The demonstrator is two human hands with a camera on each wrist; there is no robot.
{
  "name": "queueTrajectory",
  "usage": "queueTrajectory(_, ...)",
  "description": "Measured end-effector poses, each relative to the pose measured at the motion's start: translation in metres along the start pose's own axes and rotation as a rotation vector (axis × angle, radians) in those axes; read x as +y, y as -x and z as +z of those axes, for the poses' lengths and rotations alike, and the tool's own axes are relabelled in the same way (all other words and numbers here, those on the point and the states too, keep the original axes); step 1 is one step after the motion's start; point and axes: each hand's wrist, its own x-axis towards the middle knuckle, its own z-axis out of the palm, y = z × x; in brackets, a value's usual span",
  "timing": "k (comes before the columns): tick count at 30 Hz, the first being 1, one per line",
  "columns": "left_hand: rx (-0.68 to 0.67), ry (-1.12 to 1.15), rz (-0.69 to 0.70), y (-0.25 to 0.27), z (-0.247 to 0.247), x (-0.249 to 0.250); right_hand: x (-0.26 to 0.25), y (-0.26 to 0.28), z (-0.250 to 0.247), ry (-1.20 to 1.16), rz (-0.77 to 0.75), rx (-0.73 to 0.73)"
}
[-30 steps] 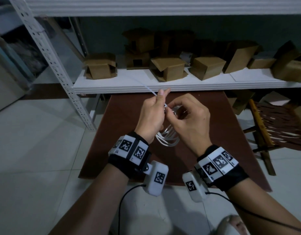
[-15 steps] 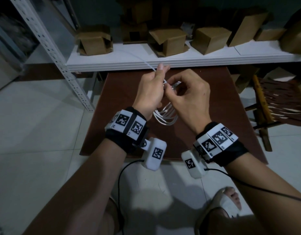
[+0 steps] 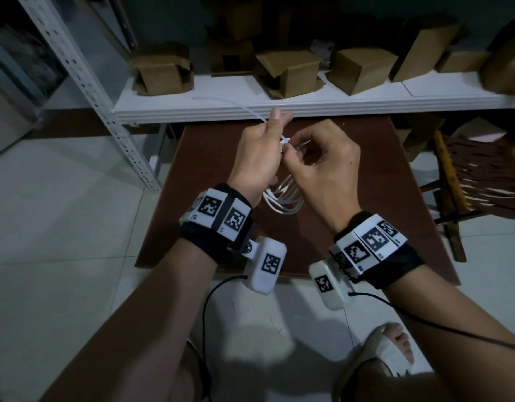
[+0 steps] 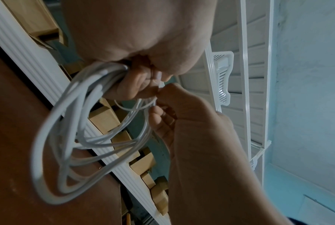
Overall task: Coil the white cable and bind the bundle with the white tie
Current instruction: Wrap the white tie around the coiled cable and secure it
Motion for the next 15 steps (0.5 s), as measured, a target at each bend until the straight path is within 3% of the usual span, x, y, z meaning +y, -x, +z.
queueTrajectory(15, -0.015, 0.002, 0.003, 0.003, 0.011, -0.002, 0.003, 0.001, 0.0, 0.017, 0.011, 0.026)
